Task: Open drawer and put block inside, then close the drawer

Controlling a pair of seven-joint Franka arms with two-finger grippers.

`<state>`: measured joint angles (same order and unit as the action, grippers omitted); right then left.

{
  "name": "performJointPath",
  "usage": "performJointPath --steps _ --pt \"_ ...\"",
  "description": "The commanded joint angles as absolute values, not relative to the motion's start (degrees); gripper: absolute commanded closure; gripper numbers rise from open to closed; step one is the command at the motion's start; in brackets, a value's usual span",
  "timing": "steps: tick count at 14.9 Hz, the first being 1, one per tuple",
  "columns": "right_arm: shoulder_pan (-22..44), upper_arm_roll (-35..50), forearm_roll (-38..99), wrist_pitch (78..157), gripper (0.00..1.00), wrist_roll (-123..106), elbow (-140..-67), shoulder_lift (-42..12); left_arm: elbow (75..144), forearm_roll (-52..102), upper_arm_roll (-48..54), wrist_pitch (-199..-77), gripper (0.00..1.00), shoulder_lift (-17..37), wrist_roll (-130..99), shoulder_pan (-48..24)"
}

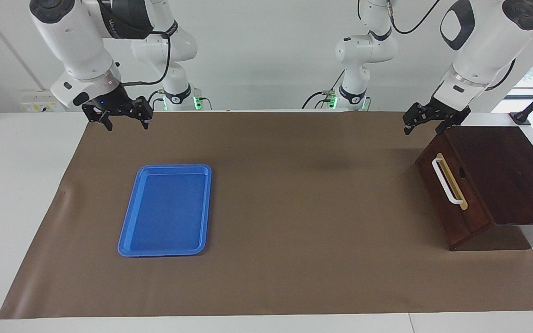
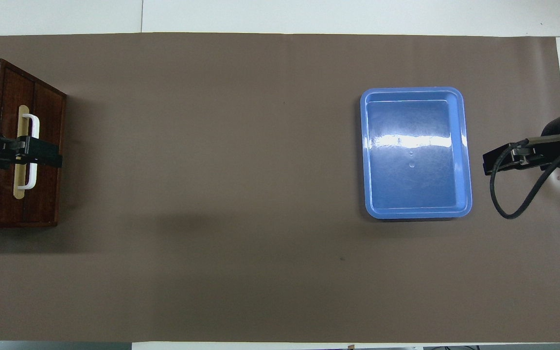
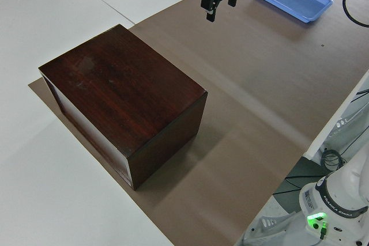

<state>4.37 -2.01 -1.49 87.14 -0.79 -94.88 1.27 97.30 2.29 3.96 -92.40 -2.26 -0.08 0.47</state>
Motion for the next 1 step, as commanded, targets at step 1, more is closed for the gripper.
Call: performJointPath --steps 1 --pt "3.5 -1.6 -1.3 86.8 0.0 -2.2 -95.5 2.0 97.6 3.3 3.4 -92.8 0.0 -3.1 0.8 0.2"
